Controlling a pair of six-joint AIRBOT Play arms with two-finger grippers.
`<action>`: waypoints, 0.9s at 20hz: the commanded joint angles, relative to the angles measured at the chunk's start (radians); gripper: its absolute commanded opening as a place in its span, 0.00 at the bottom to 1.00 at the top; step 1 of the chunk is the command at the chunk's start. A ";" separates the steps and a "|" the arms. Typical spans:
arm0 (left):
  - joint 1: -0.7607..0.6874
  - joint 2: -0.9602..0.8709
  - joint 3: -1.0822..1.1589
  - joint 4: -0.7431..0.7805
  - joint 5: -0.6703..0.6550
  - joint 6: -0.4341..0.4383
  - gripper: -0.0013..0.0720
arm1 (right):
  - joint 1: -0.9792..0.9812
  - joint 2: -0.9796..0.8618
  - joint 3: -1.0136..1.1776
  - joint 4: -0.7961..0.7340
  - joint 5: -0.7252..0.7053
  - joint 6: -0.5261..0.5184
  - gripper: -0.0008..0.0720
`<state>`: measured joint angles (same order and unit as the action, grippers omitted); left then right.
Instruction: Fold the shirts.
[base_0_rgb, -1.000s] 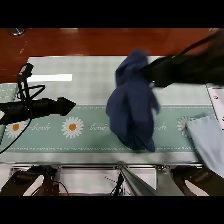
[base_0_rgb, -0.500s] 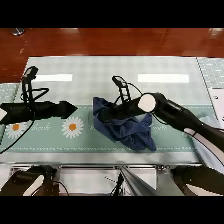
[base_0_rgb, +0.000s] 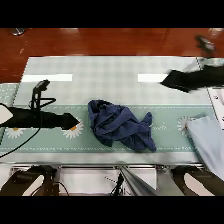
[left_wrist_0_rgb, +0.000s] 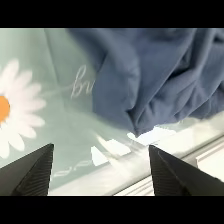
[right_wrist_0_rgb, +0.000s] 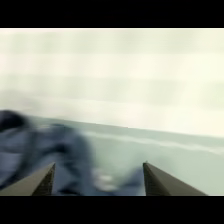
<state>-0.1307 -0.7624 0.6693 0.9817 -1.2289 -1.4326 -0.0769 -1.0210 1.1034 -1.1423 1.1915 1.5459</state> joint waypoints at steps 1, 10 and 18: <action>-0.001 -0.075 -0.045 -0.106 0.046 0.059 0.98 | -0.270 0.190 -0.229 -0.115 0.069 0.001 0.86; -0.001 -0.479 0.002 -0.386 0.096 0.275 0.98 | -0.301 0.337 -0.750 0.126 0.060 -0.092 0.86; 0.000 -0.584 0.053 -0.441 0.096 0.386 0.05 | -0.301 0.336 -0.790 0.181 0.095 -0.116 0.86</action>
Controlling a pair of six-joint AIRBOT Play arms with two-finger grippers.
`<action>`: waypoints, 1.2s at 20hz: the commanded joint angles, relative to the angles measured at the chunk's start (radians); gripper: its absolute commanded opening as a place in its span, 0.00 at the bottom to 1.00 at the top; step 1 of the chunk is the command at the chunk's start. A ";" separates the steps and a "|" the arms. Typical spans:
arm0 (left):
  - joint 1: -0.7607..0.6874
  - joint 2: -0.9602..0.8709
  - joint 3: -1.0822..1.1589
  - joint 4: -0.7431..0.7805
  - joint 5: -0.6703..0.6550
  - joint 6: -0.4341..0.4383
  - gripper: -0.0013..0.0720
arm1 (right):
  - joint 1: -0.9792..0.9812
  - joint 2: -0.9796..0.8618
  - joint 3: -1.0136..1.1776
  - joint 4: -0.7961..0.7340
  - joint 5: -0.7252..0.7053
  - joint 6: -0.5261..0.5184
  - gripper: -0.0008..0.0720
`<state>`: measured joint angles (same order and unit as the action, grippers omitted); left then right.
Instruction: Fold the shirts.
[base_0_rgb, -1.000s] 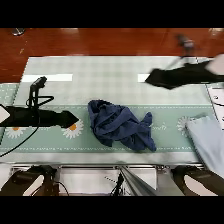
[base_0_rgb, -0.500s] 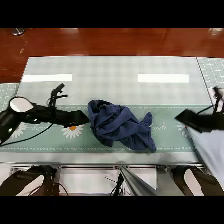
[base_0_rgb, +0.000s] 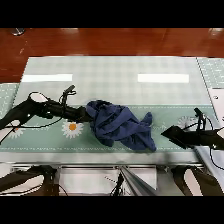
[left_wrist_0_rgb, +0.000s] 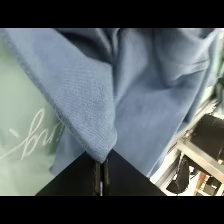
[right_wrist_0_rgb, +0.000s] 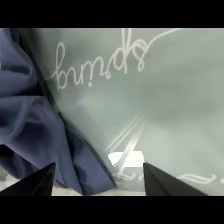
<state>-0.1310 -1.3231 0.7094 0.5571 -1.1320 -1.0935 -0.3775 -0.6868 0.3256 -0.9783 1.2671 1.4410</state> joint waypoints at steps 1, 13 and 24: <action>0.000 -0.024 0.013 -0.016 0.000 0.047 0.05 | 0.000 0.002 -0.012 0.022 0.023 -0.018 0.86; -0.007 -0.023 0.011 -0.016 -0.005 0.053 0.05 | 0.501 -0.375 0.022 0.279 -0.309 -0.091 0.56; 0.127 0.126 0.439 -0.059 -0.054 -0.007 0.04 | 0.374 -0.407 1.015 0.107 -0.106 -0.007 0.05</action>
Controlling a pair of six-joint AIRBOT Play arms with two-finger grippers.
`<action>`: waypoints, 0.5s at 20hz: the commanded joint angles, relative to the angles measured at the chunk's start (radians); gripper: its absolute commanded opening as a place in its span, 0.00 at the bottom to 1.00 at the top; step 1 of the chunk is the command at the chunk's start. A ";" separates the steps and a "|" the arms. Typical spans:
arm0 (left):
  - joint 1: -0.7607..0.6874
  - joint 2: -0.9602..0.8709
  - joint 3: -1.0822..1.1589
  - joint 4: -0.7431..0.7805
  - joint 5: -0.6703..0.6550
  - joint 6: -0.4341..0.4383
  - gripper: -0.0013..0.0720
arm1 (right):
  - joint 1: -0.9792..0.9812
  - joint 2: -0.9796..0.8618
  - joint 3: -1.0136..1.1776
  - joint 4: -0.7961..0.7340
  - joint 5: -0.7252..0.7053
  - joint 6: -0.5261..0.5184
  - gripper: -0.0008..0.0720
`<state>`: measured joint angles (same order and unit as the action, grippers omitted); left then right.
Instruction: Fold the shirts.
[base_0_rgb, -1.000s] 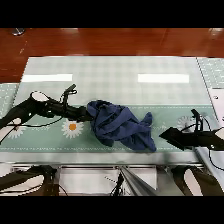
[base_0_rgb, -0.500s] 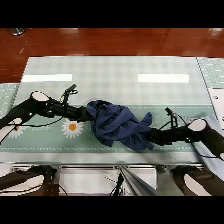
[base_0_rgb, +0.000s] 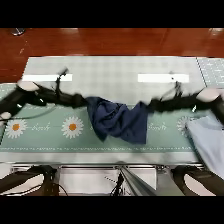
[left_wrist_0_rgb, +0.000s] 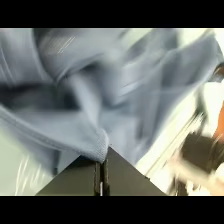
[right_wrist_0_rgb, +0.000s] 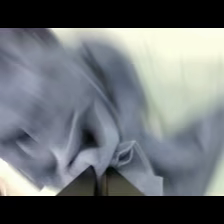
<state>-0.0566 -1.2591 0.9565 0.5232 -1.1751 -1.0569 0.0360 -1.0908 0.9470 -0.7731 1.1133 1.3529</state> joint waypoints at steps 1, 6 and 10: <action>0.077 0.088 0.311 -0.027 -0.011 -0.075 0.04 | -0.045 -0.005 0.559 -0.144 0.054 0.108 0.05; 0.212 0.213 0.811 -0.005 -0.012 -0.175 0.04 | -0.047 0.012 1.236 -0.335 0.217 0.182 0.05; 0.366 0.401 0.959 0.256 -0.012 -0.224 0.04 | -0.047 0.195 1.263 -0.415 0.244 0.181 0.05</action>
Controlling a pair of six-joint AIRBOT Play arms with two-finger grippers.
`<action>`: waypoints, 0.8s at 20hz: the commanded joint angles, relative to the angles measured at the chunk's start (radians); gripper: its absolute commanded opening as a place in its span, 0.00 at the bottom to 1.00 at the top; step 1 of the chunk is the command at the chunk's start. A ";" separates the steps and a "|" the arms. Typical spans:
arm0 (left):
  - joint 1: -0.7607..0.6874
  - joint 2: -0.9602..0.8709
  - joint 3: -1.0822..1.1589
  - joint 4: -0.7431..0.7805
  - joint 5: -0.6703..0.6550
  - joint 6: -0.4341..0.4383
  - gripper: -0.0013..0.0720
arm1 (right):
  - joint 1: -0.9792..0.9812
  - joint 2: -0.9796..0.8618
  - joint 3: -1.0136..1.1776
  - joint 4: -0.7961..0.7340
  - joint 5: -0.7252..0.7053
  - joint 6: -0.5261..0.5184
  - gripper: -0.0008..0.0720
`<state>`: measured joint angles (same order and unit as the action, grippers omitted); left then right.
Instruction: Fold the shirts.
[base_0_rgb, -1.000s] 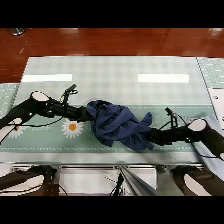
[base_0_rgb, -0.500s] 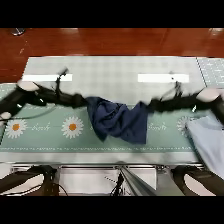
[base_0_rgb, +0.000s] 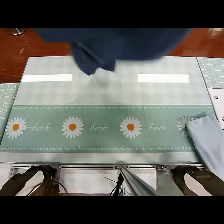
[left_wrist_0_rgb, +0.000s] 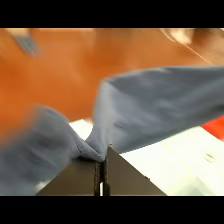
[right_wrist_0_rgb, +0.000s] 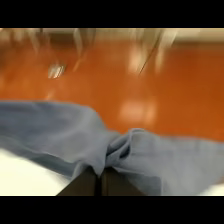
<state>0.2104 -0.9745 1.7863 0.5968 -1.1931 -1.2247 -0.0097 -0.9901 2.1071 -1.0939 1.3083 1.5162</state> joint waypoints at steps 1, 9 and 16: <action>0.131 0.174 0.129 0.277 0.003 -0.064 0.04 | -0.002 0.138 0.103 -0.131 0.065 0.018 0.05; -0.124 0.465 0.078 0.818 -0.079 -0.205 0.04 | -0.002 0.294 0.094 -0.378 0.265 0.075 0.05; -0.209 0.443 -0.318 0.818 -0.121 -0.246 0.04 | -0.001 0.294 -0.421 -0.266 0.238 0.076 0.05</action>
<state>0.0250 -0.5224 1.6436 1.3922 -1.3254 -1.4586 -0.0109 -0.7013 1.9030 -1.3888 1.5826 1.5909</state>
